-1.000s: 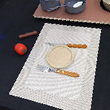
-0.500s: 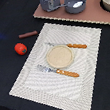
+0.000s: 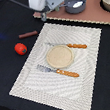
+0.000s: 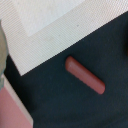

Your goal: Place the fish, sausage, and tomato into the frying pan.

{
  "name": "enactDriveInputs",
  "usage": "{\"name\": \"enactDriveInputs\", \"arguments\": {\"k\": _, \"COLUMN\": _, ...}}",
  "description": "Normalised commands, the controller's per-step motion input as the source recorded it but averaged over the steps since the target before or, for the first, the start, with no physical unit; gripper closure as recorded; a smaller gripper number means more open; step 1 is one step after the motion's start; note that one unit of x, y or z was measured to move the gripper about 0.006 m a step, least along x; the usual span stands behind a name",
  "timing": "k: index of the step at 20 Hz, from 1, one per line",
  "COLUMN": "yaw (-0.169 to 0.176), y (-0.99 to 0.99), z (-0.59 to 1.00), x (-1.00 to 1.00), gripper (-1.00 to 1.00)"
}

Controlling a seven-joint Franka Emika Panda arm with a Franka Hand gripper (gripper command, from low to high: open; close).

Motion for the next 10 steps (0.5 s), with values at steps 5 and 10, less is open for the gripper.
{"name": "enactDriveInputs", "arguments": {"k": 5, "yaw": -0.078, "y": -0.49, "z": -0.44, "x": -0.78, "gripper": -1.0}}
{"name": "enactDriveInputs", "arguments": {"k": 10, "yaw": -0.078, "y": -0.42, "z": -0.41, "x": -0.84, "gripper": -1.0}}
